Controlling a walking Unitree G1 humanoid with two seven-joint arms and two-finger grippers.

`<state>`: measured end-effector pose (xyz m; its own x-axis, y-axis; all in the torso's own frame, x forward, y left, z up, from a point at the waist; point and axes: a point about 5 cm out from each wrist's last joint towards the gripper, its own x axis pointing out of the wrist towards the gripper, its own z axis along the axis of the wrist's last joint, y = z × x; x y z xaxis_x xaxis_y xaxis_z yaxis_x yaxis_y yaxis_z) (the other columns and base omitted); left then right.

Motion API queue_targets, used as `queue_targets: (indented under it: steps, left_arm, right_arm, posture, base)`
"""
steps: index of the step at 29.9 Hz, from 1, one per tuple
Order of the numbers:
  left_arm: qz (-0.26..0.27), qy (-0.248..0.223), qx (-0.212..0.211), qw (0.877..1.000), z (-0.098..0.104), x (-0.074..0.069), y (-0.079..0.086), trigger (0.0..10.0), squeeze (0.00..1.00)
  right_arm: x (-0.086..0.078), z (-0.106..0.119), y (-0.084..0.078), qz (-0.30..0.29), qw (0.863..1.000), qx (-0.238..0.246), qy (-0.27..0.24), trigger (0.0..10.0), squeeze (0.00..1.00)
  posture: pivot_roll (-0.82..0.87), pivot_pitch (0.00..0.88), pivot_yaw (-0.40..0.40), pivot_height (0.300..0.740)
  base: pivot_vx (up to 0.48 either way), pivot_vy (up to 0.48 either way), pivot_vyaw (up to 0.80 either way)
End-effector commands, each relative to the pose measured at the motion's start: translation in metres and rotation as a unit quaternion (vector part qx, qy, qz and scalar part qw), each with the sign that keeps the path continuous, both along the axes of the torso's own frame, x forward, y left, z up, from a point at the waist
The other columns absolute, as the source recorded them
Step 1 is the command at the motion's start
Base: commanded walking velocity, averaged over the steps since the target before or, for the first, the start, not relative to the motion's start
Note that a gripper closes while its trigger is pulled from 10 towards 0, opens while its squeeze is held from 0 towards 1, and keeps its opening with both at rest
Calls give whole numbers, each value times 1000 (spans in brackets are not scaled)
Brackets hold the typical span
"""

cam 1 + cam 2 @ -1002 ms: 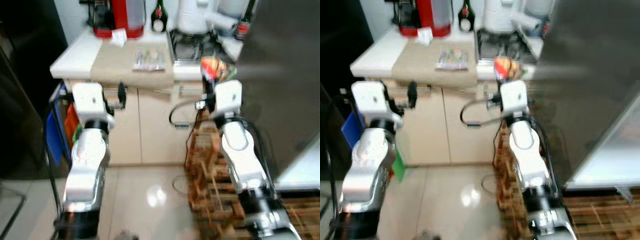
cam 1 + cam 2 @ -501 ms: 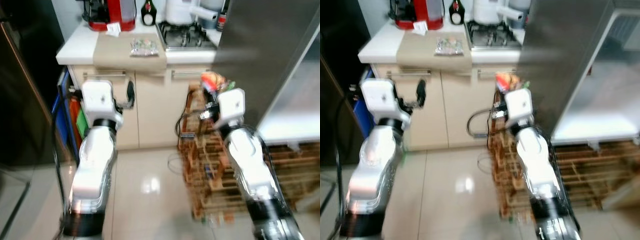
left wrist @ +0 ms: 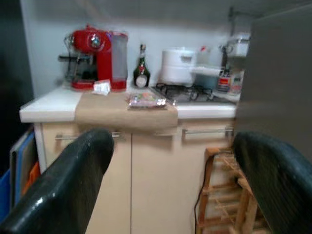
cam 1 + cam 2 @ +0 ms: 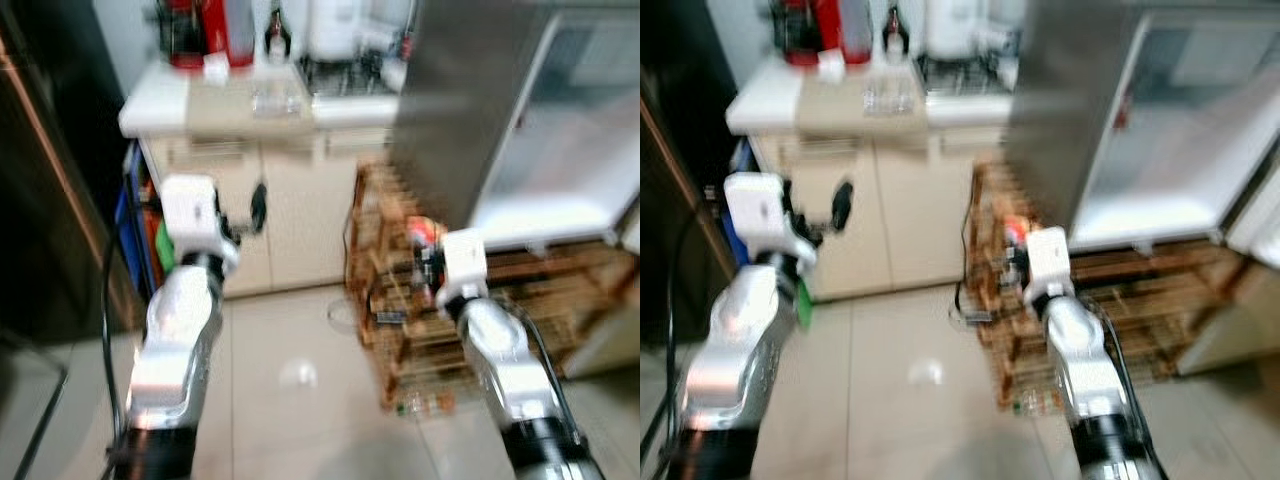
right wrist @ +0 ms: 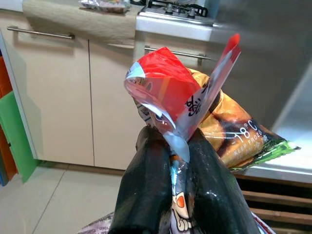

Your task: Restocking fridge

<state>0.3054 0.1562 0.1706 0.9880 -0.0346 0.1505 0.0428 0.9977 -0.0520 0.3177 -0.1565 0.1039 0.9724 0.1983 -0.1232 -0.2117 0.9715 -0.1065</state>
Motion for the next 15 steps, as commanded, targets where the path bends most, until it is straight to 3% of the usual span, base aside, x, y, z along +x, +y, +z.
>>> queue_targets:
  steps: [1,5,15]
  left_arm:
    - [-1,55,-14,998,-26,1,-1,10000,0]
    - [18,122,-33,992,-57,-4,6,10000,0]
    - [11,100,-37,994,-51,-2,-1,10000,0]
  right_arm:
    - [0,-1,-8,-21,1000,-2,4,0,0]
    - [-2,-10,-11,-23,999,6,25,0,0]
    - [0,-10,-8,-10,1000,-6,24,0,0]
  posture:
    - [-98,0,30,740]
    - [-105,0,23,740]
    - [-105,0,21,740]
  base:
    - [341,-334,0]
    - [343,-332,0]
    - [343,-332,0]
